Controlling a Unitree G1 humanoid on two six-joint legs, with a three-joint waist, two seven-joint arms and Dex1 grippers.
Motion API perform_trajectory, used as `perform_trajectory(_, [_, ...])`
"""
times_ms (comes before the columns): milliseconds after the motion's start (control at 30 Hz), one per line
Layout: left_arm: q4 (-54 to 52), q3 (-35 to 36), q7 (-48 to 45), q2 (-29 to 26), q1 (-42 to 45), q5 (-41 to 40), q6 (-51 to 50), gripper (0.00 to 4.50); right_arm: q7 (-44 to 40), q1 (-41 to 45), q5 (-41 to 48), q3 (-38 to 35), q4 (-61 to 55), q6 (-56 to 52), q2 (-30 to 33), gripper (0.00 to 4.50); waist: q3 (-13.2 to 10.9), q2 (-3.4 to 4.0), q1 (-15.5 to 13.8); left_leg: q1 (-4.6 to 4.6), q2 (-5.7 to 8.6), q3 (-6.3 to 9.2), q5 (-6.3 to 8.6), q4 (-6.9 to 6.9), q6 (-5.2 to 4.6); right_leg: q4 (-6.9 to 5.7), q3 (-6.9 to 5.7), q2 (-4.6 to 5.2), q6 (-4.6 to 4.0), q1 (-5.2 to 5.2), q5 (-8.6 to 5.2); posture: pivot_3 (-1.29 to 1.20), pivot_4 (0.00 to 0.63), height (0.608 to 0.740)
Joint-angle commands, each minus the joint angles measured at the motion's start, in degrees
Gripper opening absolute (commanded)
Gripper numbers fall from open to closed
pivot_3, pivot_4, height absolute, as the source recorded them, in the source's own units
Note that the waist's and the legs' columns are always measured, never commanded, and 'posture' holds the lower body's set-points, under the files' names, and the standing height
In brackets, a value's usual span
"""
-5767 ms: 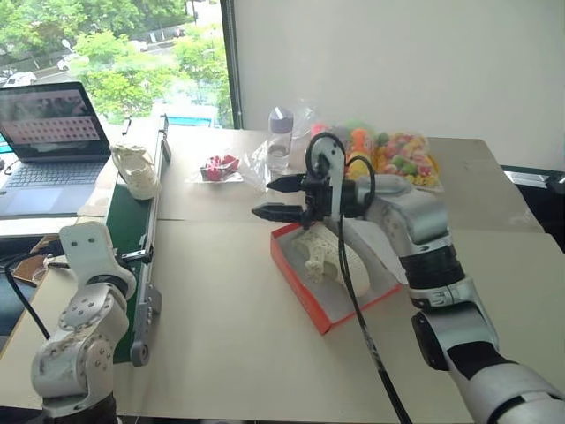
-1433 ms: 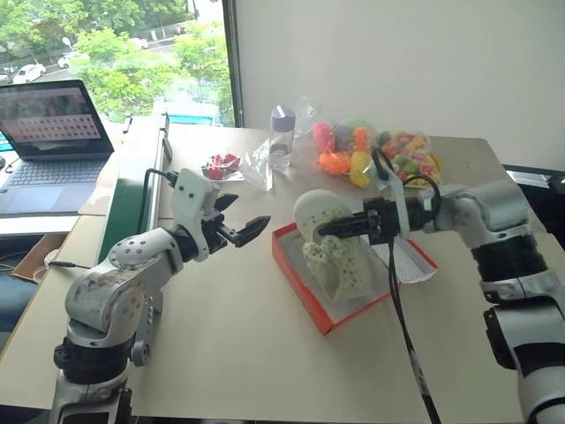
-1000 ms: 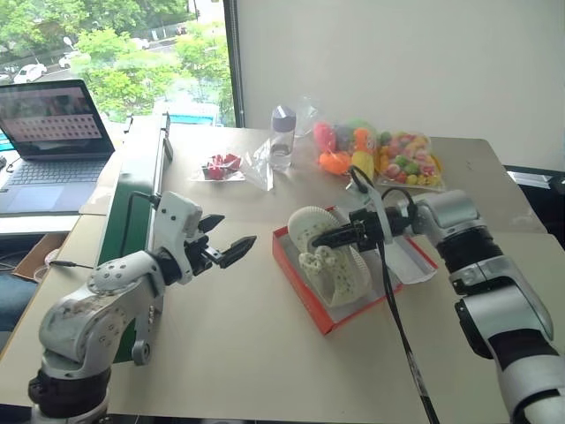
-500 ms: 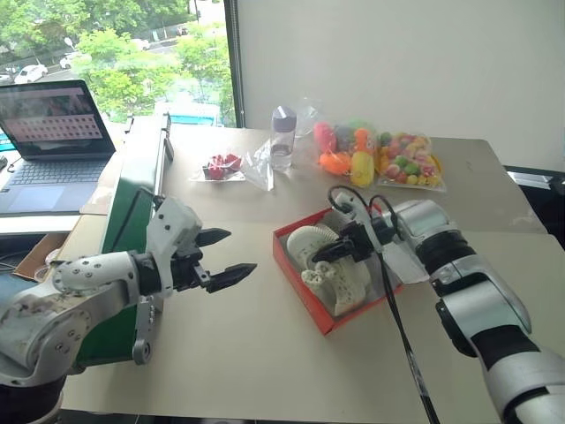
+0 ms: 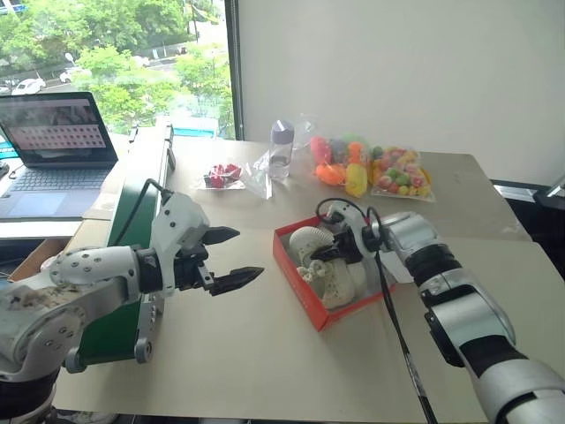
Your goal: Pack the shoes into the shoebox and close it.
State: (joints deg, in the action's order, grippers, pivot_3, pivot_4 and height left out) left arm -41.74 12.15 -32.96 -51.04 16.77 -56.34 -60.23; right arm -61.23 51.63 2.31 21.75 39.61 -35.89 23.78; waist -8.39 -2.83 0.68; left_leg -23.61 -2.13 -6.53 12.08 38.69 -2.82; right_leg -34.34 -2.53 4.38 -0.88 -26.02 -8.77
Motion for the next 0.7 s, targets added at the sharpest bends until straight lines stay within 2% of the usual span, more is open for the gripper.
perform_trajectory(33, [-0.69, -0.22, -0.66, -1.4, 2.44, -1.23, 0.23, 4.5, 7.22, -5.51, -8.89, 5.08, -4.69, 2.98, 2.57, 0.49, 0.14, 0.17, 0.0, -0.16, -0.12, -0.01, 0.0, -0.05, 0.0, 0.27, -0.08, -0.03, 0.0, -0.02, 0.0, 0.0, 0.15, 0.74])
perform_trajectory(167, [-0.33, -1.58, -1.16, -1.75, 3.82, -0.84, 0.7, 4.5, 9.6, -8.05, -11.81, 6.71, -14.81, -2.49, 2.79, 0.49, 0.32, 0.47, -0.19, -0.55, -0.39, -0.42, 0.0, -0.29, 0.0, 0.52, -0.13, 0.07, 0.01, -0.27, 0.01, 0.0, 0.15, 0.74])
perform_trajectory(267, [-0.01, -3.13, -1.86, -1.66, 5.06, -0.55, 0.96, 4.5, 7.19, -10.22, -10.24, 7.1, -22.86, -8.35, 2.76, 0.49, 0.35, 0.49, -0.75, -0.54, -0.49, -0.69, 0.0, -0.48, 0.0, 0.45, -0.12, 0.07, 0.01, -0.47, 0.01, 0.0, 0.15, 0.74])
perform_trajectory(467, [2.04, -6.37, -4.95, -2.16, 8.13, 1.74, 2.32, 4.5, 4.68, -13.46, -9.44, 9.17, -29.68, -12.61, 4.44, 0.49, 0.49, 0.56, -1.29, -0.3, -0.49, -0.76, -0.1, -0.68, 0.17, 0.22, -0.17, 0.05, -0.07, -0.45, -0.02, 0.0, 0.15, 0.74])
perform_trajectory(533, [2.74, -7.27, -5.55, -1.79, 9.13, 2.37, 2.62, 4.5, 4.86, -13.45, -9.03, 8.55, -29.55, -12.98, 4.27, 1.45, 0.51, 0.52, -1.32, -0.2, -0.43, -0.77, 0.01, -0.97, 0.32, 0.29, -0.17, 0.02, -0.25, -0.3, -0.17, 0.0, 0.15, 0.74])
perform_trajectory(633, [3.41, -8.67, -6.43, -1.21, 10.29, 3.22, 3.1, 4.5, 4.79, -12.75, -8.99, 7.8, -29.18, -12.97, 4.43, 2.47, 0.52, 0.5, -1.3, -0.2, -0.48, -0.71, 0.38, -0.96, 0.44, 0.18, -0.23, -0.13, -0.41, -0.26, -0.71, 0.0, 0.15, 0.74])
perform_trajectory(667, [3.85, -9.23, -7.1, -1.22, 10.68, 3.57, 3.41, 4.5, 4.94, -11.99, -8.36, 6.4, -29.34, -13.58, 4.33, 2.67, 0.52, 0.5, -1.29, -0.2, -0.48, -0.68, 0.43, -0.96, 0.43, 0.16, -0.24, -0.17, -0.42, -0.25, -0.8, 0.0, 0.15, 0.74])
perform_trajectory(700, [4.22, -9.66, -7.67, -1.22, 10.99, 3.89, 3.65, 4.5, 5.14, -11.39, -7.71, 5.02, -29.57, -14.22, 4.27, 3.15, 0.52, 0.5, -1.28, -0.2, -0.48, -0.67, 0.47, -0.95, 0.41, 0.15, -0.25, -0.19, -0.41, -0.24, -0.83, 0.0, 0.15, 0.74])
